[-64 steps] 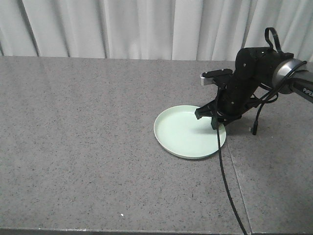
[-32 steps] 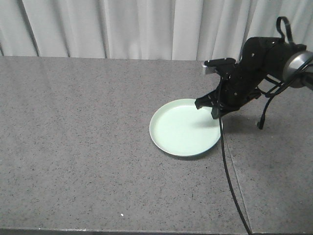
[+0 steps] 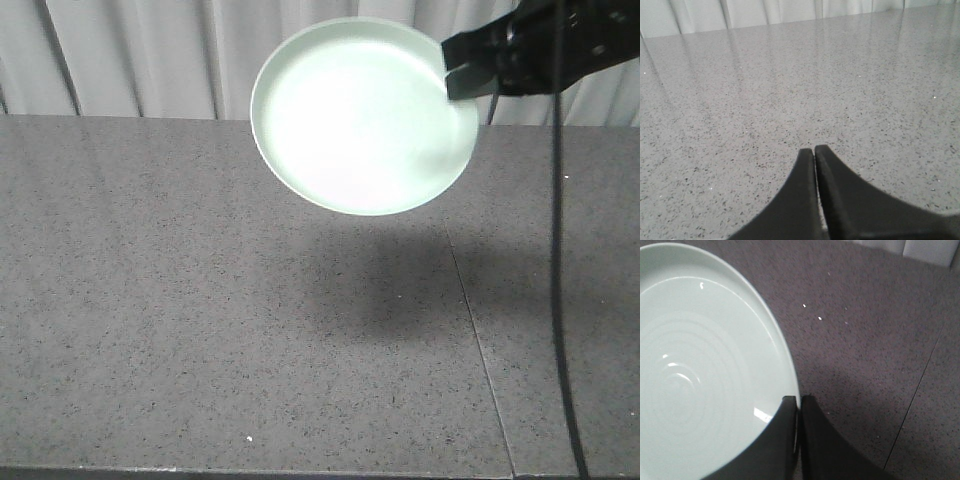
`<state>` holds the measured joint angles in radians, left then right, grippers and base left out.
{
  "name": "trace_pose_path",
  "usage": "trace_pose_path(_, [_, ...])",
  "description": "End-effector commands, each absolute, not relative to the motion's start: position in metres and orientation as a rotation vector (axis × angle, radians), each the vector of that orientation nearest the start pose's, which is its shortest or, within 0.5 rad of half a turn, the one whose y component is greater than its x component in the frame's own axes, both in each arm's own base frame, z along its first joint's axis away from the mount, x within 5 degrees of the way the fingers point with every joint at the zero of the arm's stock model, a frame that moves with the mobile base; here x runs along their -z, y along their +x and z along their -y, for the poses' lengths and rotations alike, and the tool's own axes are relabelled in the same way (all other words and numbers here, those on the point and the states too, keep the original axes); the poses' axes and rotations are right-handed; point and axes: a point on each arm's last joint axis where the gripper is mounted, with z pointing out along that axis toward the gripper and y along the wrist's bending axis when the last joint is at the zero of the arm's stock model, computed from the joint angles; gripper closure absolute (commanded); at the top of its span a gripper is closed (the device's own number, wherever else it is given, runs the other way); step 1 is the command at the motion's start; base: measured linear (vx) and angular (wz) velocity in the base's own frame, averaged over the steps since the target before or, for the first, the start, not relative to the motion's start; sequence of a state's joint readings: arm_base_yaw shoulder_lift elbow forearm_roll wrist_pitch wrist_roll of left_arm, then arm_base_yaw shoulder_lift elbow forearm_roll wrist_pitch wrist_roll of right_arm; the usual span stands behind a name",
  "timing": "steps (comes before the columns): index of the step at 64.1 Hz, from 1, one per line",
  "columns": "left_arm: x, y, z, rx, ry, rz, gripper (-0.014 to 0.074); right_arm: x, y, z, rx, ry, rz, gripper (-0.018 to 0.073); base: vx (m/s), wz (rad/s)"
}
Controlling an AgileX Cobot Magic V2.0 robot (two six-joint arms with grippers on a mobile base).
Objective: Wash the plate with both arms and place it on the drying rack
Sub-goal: 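Grip the plate rim with the right gripper and lift it up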
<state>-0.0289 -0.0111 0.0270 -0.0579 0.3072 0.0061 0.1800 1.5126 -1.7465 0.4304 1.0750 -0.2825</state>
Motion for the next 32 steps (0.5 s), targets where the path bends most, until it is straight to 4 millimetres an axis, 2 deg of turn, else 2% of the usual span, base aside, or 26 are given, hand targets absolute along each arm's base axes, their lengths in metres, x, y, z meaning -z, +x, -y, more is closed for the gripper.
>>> trace_pose_path(1, [-0.193,0.054,0.003,0.082,-0.01,-1.698,0.0603,-0.502,0.254,-0.081,-0.498,-0.476,-2.037,0.0564,0.0,0.0])
trace_pose_path(9, [-0.193,0.054,0.003,0.082,-0.01,-1.698,0.0603,-0.516,0.211,-0.074,-0.494,-0.506,-2.007,0.0564,0.0,0.0])
trace_pose_path(15, [-0.193,0.054,0.003,0.082,-0.01,-1.698,0.0603,-0.51,0.177,-0.068,-0.492,-0.493,-1.987,0.0564,0.0,0.0])
trace_pose_path(25, [-0.193,0.054,0.003,0.082,-0.01,-1.698,0.0603,-0.477,0.12,-0.057,-0.496,-0.466,-1.975,0.0564,0.0,0.0])
trace_pose_path(32, [-0.193,0.054,0.003,0.082,-0.01,-1.698,0.0603,-0.442,0.08,-0.049,-0.493,-0.435,-1.988,0.0564,0.0,0.0])
